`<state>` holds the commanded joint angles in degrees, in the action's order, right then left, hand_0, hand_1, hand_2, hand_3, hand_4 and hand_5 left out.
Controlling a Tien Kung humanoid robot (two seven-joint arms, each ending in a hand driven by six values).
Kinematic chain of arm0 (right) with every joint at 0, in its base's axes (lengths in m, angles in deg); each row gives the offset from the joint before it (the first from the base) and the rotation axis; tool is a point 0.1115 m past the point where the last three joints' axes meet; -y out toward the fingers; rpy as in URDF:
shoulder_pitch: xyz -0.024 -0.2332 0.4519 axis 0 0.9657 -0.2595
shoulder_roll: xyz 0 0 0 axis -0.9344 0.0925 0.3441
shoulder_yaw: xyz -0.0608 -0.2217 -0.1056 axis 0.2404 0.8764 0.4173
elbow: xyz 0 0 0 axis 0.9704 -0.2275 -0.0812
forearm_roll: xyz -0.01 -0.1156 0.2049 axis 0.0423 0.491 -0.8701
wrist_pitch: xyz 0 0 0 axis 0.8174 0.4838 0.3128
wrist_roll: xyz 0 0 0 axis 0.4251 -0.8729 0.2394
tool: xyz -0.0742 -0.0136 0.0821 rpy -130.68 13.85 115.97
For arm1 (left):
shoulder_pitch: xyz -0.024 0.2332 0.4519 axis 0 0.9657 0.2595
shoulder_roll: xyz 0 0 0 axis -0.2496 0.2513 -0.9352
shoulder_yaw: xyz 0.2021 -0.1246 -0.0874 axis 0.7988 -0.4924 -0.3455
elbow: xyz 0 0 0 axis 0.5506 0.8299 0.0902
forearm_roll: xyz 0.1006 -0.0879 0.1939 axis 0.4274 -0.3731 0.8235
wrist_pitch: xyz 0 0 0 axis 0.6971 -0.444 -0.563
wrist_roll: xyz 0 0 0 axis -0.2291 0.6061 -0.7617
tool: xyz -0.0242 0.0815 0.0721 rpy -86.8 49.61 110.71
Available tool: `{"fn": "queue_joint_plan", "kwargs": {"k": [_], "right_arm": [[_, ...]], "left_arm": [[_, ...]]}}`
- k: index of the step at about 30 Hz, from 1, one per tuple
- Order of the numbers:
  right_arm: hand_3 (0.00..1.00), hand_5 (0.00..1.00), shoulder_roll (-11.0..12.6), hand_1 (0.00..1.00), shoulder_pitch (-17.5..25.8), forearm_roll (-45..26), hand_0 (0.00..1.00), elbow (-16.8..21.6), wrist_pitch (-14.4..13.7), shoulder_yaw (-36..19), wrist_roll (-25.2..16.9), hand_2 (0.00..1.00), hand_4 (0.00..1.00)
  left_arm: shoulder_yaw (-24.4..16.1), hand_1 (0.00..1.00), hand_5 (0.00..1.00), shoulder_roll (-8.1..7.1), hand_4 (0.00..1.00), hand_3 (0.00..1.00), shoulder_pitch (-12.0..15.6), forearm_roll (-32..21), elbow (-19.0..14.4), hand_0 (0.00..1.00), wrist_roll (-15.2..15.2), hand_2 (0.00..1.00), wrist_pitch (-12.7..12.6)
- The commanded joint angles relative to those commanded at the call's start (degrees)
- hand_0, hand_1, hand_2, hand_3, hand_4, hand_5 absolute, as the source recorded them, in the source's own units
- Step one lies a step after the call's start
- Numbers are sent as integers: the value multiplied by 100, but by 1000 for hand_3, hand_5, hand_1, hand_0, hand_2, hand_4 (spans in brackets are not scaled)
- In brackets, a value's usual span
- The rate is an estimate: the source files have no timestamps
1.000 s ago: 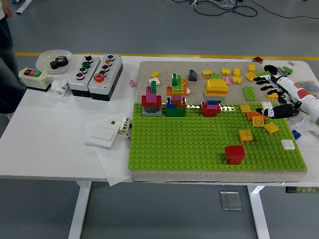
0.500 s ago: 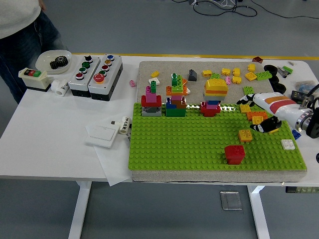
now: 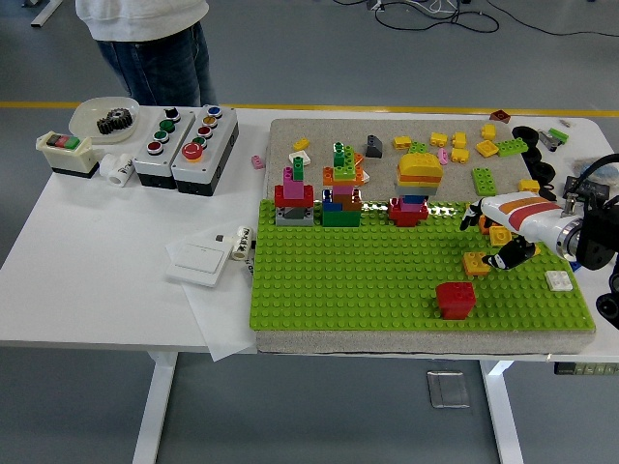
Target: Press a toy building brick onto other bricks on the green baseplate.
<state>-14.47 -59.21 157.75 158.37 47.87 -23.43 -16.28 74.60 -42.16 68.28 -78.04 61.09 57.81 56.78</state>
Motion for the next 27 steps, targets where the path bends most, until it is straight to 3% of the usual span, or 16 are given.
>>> {"fn": "queue_joint_plan", "kwargs": {"k": [27], "right_arm": [[682, 128, -182, 612, -108, 105, 594, -458, 419, 58, 176, 684, 856]], "left_arm": [[-2, 885, 761, -1, 793, 758, 1, 8, -7, 799, 8, 900, 1]]}}
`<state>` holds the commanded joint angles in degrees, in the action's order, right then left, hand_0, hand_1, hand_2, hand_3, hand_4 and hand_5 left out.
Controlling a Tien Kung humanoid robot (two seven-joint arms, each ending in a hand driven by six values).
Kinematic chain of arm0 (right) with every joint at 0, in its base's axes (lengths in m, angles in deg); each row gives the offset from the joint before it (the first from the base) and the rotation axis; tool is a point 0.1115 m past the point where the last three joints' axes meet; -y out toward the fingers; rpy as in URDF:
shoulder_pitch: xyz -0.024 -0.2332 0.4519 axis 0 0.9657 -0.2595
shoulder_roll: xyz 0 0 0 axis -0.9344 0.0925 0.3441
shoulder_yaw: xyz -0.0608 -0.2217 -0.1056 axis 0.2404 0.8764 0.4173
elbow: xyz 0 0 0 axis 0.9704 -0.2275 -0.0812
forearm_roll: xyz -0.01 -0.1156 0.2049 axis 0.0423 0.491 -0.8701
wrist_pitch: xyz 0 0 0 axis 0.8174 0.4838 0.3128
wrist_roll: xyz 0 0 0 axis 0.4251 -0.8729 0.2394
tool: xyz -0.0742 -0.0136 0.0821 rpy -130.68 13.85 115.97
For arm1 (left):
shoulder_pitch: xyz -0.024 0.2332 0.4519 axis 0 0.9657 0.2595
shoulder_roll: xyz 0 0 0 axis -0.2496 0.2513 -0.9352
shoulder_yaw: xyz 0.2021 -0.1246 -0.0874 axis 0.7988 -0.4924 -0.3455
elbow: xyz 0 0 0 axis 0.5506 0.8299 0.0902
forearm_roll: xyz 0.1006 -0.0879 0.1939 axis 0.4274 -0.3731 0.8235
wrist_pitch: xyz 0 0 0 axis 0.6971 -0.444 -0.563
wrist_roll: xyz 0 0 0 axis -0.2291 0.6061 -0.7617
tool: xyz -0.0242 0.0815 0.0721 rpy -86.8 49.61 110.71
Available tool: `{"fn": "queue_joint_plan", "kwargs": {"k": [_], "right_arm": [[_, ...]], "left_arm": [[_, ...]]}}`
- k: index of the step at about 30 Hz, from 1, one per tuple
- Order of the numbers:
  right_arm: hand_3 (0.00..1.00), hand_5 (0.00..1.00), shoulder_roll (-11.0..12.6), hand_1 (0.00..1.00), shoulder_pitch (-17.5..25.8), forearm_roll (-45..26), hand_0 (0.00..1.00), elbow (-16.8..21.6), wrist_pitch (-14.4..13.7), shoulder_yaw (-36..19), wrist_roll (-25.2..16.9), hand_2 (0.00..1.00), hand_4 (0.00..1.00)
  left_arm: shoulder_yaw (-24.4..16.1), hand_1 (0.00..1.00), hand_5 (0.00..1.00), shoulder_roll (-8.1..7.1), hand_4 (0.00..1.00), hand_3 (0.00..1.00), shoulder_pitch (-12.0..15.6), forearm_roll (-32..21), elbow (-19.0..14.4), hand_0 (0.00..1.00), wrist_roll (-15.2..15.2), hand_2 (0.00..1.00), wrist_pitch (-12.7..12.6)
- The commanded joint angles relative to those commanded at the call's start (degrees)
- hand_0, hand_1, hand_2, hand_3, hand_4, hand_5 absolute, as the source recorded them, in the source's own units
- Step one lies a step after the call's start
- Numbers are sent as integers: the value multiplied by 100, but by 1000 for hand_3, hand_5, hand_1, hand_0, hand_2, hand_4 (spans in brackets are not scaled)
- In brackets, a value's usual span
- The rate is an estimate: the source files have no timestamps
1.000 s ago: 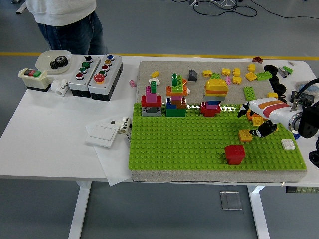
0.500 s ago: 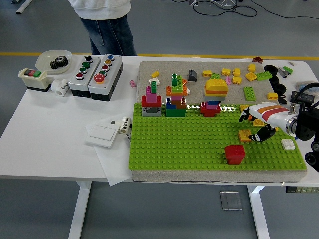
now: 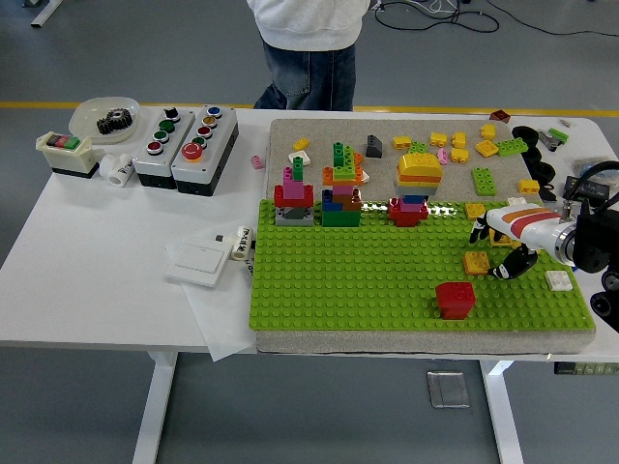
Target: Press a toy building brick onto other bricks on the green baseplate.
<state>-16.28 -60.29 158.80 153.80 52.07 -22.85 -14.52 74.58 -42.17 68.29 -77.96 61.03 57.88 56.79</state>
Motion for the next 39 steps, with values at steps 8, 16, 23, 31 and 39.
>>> {"fn": "queue_joint_plan", "kwargs": {"k": [8, 16, 23, 31, 39], "right_arm": [[688, 149, 0, 611, 9, -121, 590, 66, 128, -55, 67, 685, 865], [692, 154, -75, 608, 7, -222, 589, 40, 179, -44, 153, 687, 868], [688, 153, -139, 605, 31, -226, 588, -55, 133, -55, 203, 680, 868], [684, 177, -163, 595, 56, -230, 581, -79, 96, -82, 268, 670, 877], [576, 151, -163, 498, 80, -231, 508, -94, 77, -66, 314, 552, 794]], "left_arm": [[-13, 885, 762, -1, 792, 757, 10, 16, 1, 798, 8, 902, 2], [-30, 885, 762, -2, 792, 757, 20, 48, -2, 798, 22, 902, 1], [-41, 885, 762, -4, 792, 756, 22, 74, -5, 798, 26, 902, -1], [-47, 885, 761, -13, 791, 756, 10, 100, -9, 797, 32, 902, 0], [-46, 886, 761, -11, 791, 756, 9, 94, -7, 797, 35, 902, 1]]}}
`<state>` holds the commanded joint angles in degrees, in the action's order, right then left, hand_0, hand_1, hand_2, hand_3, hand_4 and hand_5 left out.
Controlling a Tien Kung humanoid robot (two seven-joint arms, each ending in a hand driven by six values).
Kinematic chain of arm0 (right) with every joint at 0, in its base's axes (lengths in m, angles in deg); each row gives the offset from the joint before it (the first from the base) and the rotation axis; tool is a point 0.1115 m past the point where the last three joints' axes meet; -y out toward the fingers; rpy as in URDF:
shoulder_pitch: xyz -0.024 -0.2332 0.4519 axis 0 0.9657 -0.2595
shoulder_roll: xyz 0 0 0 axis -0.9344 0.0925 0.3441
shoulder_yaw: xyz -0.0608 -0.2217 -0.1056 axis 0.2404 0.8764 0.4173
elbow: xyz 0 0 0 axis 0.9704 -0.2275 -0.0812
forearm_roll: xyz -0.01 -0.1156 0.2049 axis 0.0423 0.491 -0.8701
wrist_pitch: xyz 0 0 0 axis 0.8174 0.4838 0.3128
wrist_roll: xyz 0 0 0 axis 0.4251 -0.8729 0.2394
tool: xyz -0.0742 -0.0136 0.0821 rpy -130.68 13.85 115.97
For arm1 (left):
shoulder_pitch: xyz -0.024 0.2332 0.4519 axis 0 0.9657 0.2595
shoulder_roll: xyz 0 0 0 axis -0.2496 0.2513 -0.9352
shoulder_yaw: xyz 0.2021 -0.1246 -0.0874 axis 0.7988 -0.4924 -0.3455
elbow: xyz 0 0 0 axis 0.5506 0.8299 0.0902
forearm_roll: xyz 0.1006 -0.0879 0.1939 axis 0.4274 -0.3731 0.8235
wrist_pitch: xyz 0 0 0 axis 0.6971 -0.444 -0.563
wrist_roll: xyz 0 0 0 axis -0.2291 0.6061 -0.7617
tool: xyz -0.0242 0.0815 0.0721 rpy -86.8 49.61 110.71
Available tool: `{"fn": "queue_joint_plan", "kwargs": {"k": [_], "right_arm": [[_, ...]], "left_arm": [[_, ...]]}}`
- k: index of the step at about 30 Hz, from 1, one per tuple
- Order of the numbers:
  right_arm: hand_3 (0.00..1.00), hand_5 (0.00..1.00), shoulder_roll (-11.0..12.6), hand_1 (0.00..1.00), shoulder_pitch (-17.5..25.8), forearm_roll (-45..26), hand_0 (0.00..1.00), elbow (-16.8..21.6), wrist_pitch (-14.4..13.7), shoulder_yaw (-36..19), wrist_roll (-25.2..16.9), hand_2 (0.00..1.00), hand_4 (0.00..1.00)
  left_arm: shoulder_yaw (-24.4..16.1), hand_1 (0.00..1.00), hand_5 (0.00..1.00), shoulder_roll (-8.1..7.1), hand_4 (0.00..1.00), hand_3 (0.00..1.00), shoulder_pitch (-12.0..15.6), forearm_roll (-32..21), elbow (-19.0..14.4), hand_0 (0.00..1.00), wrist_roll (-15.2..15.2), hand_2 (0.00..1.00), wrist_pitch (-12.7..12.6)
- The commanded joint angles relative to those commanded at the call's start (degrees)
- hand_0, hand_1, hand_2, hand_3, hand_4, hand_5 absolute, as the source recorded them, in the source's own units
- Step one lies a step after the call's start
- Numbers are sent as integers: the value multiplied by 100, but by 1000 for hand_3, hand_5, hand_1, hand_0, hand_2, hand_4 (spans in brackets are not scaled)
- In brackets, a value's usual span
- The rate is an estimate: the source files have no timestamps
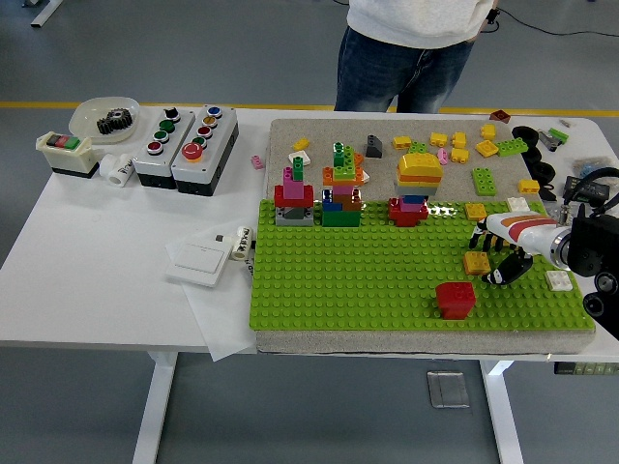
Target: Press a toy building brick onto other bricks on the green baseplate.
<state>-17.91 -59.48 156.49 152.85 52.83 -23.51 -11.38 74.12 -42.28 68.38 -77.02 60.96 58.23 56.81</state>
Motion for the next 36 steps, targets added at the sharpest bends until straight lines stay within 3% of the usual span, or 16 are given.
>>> {"fn": "queue_joint_plan", "kwargs": {"k": [34, 36], "right_arm": [[511, 185, -40, 448, 33, -100, 387, -19, -241, 24, 79, 506, 745], [483, 186, -36, 425, 34, -112, 364, -15, -276, 22, 91, 479, 708]], "left_arm": [[-12, 886, 761, 6, 791, 756, -18, 20, 2, 798, -4, 902, -1], [-14, 886, 761, 6, 791, 759, -18, 24, 3, 798, -2, 902, 0]]}}
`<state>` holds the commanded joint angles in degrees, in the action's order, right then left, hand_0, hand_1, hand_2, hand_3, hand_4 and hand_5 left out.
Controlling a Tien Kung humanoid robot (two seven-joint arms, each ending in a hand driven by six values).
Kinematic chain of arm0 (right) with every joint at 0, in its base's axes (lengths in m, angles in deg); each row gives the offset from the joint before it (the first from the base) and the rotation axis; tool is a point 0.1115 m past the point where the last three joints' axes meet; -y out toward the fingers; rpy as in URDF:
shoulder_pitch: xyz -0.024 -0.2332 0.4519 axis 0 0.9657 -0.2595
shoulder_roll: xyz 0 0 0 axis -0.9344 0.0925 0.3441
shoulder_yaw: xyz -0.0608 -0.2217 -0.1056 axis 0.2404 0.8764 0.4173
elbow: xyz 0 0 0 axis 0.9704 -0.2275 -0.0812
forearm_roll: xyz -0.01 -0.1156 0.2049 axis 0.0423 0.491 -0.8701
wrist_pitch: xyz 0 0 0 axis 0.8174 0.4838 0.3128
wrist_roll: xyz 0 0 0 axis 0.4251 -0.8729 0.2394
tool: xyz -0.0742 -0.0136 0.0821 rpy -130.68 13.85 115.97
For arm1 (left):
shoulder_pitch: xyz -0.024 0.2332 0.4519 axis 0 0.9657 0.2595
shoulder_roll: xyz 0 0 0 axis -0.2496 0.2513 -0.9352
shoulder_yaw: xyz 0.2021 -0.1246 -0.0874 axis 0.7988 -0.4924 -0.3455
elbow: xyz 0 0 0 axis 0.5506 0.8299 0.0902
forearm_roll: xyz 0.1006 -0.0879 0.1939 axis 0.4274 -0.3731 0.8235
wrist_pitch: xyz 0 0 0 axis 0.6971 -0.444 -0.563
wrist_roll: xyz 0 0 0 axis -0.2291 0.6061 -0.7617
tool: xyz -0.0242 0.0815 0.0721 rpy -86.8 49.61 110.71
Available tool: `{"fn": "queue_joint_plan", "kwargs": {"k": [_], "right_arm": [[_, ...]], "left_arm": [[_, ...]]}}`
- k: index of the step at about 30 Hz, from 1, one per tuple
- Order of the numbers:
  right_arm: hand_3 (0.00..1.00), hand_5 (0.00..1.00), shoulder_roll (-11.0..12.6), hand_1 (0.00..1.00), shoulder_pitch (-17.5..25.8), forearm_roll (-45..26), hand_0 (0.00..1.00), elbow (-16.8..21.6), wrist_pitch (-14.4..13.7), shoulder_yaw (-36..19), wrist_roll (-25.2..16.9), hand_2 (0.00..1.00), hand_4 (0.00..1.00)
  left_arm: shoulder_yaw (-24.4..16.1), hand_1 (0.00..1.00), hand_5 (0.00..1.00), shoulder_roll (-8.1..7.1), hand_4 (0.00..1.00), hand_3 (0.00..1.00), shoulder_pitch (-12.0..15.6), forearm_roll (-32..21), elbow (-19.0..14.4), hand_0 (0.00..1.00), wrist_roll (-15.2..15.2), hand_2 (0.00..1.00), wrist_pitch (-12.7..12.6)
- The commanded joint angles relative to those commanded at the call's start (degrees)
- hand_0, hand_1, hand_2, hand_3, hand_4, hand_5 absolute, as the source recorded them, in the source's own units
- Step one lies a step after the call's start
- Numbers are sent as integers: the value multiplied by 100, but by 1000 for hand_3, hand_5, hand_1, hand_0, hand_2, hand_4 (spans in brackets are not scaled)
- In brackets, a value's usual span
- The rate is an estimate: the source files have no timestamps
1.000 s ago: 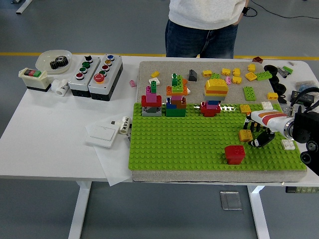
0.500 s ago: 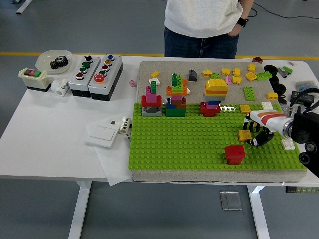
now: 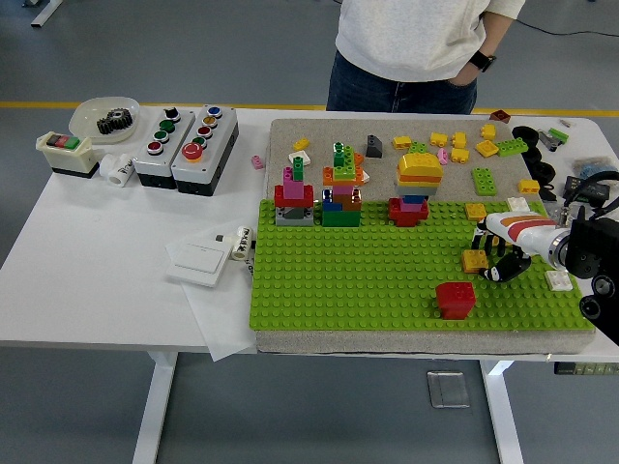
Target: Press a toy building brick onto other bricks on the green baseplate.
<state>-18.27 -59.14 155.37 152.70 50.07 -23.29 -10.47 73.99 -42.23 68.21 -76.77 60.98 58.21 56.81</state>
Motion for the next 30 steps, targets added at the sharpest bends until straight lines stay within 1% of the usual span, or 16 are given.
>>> {"fn": "queue_joint_plan", "kwargs": {"k": [8, 15, 21, 28, 29, 30], "right_arm": [[475, 195, 18, 409, 10, -33, 358, 20, -110, -8, 39, 468, 699], [472, 207, 81, 404, 48, -46, 352, 190, -195, -90, 88, 465, 687], [471, 214, 256, 404, 115, -49, 354, 492, -176, -280, 102, 463, 687], [472, 215, 551, 404, 217, -127, 352, 1008, -2, -549, 151, 464, 692], [476, 235, 563, 405, 222, -140, 350, 1038, 10, -561, 156, 466, 696], [476, 235, 592, 405, 234, -183, 350, 1105, 43, -588, 163, 466, 696]], "left_arm": [[-2, 885, 761, 2, 791, 759, 3, 3, 1, 797, 1, 902, -1], [12, 886, 761, 0, 791, 758, 0, -14, 0, 798, -6, 902, -2], [29, 887, 761, 0, 791, 758, 0, -45, 5, 798, -19, 902, -6], [35, 887, 761, 2, 791, 758, 11, -62, 7, 799, -23, 902, -6], [34, 886, 761, 3, 791, 757, 11, -61, 7, 799, -22, 902, -6], [32, 886, 761, 3, 791, 757, 13, -58, 7, 799, -20, 902, -6]]}}
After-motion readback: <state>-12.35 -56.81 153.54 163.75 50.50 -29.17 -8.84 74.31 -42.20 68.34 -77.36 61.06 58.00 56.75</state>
